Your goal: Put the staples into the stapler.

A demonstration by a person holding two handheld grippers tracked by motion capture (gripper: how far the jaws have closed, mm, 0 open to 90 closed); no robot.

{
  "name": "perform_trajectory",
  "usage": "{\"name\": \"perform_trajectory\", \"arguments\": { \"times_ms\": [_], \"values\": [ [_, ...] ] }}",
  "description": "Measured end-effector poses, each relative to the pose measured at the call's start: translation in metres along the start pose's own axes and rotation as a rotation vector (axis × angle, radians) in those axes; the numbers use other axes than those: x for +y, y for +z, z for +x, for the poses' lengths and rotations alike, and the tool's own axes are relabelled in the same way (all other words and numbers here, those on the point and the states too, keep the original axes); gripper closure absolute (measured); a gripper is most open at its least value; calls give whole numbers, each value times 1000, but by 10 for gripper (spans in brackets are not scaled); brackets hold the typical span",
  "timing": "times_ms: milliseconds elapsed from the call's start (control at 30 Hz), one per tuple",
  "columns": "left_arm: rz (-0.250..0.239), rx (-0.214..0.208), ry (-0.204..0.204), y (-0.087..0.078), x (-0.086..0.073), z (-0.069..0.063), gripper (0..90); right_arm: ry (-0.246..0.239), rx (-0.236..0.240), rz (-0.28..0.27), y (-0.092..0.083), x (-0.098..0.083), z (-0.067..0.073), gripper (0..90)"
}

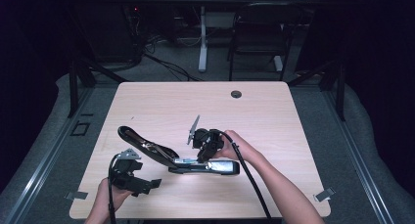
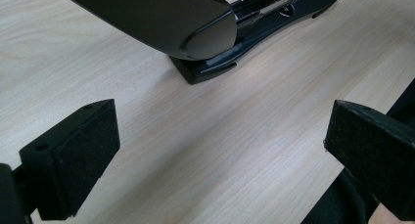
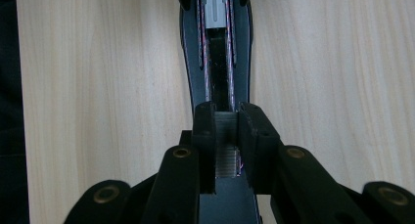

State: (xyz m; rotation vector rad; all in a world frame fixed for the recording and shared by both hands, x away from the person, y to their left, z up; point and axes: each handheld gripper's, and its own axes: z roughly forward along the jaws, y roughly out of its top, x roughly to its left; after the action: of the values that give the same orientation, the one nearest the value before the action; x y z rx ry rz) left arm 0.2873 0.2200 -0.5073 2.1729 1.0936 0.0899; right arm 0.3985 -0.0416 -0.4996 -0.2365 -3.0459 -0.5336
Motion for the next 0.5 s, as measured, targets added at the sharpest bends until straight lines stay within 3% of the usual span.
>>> {"name": "perform_trajectory", "arguments": {
  "times_ms": [500],
  "values": [
    [0, -2, 2, 0, 0, 0, 0, -29, -4, 39, 2, 4, 1, 782]
  ]
}}
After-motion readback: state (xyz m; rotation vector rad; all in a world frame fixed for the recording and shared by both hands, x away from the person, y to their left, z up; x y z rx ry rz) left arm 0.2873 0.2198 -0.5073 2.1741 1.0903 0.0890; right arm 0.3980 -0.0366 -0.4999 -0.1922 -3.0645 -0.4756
